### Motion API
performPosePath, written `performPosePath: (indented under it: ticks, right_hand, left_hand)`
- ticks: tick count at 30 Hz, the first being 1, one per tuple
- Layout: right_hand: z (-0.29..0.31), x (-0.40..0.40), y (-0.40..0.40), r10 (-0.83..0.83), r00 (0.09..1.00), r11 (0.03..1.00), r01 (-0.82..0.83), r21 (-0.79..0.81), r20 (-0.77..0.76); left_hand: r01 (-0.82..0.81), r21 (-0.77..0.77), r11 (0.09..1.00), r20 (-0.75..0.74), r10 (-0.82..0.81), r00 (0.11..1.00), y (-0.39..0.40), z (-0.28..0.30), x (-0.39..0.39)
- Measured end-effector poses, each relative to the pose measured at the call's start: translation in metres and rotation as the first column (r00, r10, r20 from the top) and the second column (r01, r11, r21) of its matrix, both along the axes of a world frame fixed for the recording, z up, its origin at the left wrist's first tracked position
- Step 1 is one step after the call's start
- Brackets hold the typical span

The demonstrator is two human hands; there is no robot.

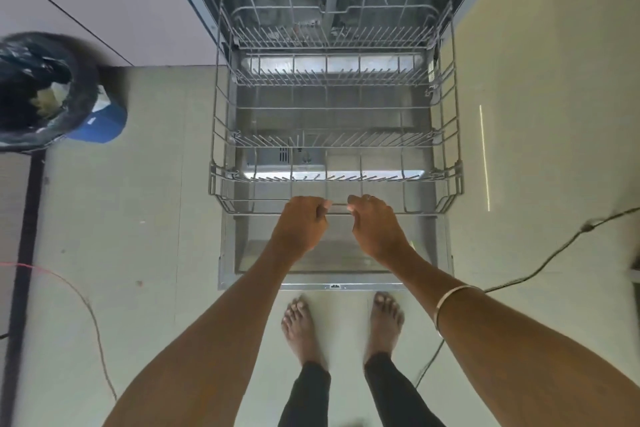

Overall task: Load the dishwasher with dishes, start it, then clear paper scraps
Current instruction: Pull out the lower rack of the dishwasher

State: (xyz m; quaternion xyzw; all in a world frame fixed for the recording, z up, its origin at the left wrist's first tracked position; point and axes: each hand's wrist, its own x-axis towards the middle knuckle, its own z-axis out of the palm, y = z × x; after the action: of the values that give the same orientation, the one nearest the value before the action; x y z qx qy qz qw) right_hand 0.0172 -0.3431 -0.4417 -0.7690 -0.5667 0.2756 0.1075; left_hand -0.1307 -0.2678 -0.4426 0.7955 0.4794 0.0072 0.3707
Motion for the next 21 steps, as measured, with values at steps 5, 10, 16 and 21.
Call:
performPosePath:
  ticks: [5, 10, 16, 21]
  right_hand:
    - [0.006, -0.001, -0.001, -0.032, 0.997, 0.998, 0.028, -0.062, -0.065]
    - [0.015, -0.008, 0.0, -0.137, 0.975, 0.985, 0.116, -0.126, -0.172]
    - [0.04, -0.016, -0.013, -0.319, 0.935, 0.936, 0.286, -0.205, -0.154]
    - [0.071, -0.007, -0.029, -0.248, 0.964, 0.945, 0.218, -0.244, -0.099]
  left_hand:
    - [-0.043, -0.012, 0.999, -0.05, 0.043, 0.998, -0.012, -0.002, 0.0]
    - [-0.099, -0.036, 0.994, -0.091, 0.095, 0.991, -0.02, -0.002, 0.002]
    - [-0.179, -0.036, 0.983, -0.156, 0.172, 0.973, -0.033, 0.022, -0.004]
    - [-0.136, -0.05, 0.989, -0.188, 0.124, 0.974, -0.046, 0.061, -0.025]
